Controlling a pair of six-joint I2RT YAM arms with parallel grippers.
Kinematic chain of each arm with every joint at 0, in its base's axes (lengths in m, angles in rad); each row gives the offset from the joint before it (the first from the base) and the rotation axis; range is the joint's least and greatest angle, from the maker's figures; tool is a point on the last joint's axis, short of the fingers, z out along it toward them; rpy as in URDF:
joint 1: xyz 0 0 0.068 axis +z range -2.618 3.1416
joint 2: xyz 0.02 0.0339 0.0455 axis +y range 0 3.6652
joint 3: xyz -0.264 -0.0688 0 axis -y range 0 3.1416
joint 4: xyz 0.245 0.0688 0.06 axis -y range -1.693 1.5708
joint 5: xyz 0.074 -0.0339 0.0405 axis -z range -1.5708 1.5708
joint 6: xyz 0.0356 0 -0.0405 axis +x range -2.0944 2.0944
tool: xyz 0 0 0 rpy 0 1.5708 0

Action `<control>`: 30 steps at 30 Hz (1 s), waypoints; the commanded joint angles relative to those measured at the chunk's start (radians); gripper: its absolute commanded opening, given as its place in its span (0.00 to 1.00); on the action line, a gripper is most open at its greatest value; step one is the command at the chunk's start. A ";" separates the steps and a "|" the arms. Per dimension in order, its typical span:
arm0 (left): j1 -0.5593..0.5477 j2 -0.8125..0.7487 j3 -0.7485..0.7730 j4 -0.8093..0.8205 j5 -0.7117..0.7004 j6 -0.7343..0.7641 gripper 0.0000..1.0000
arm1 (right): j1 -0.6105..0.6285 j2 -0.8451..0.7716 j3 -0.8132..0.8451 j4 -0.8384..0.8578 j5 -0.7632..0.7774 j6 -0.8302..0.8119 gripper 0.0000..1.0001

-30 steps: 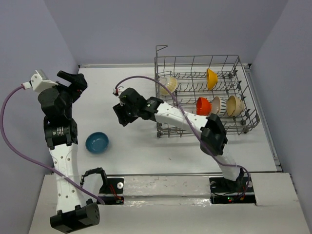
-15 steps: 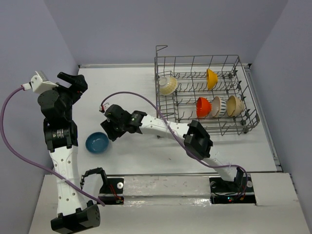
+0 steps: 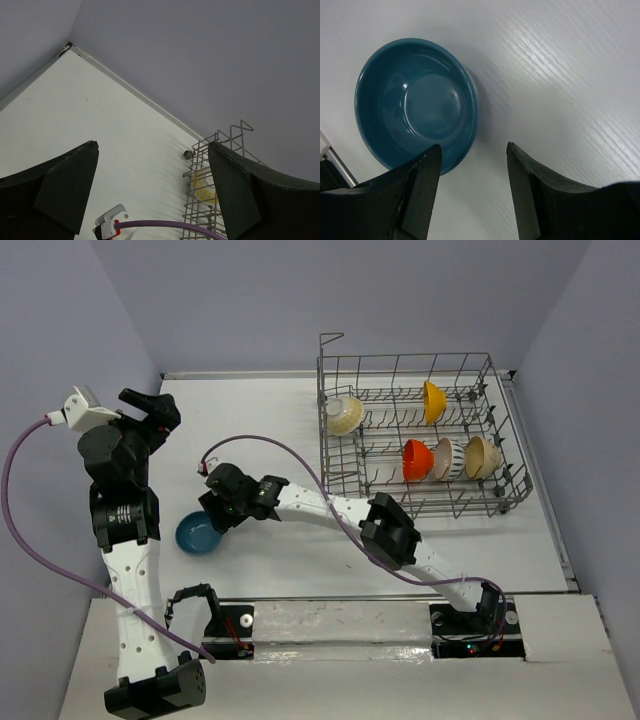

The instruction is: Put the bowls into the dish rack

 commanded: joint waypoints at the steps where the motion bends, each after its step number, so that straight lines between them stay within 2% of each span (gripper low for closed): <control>1: 0.004 -0.023 -0.013 0.053 0.019 0.014 0.99 | 0.008 0.037 0.066 0.062 0.020 0.032 0.60; 11: 0.006 -0.028 -0.020 0.059 0.024 0.014 0.99 | 0.008 0.073 0.070 0.073 0.043 0.044 0.49; 17: 0.006 -0.028 -0.022 0.061 0.025 0.014 0.99 | 0.008 0.047 0.038 0.073 0.069 0.037 0.34; 22: 0.004 -0.025 -0.020 0.059 0.027 0.014 0.99 | 0.008 -0.009 -0.031 0.068 0.180 0.000 0.21; 30: 0.006 -0.025 -0.019 0.057 0.034 0.014 0.99 | 0.008 -0.131 -0.247 0.061 0.393 -0.069 0.21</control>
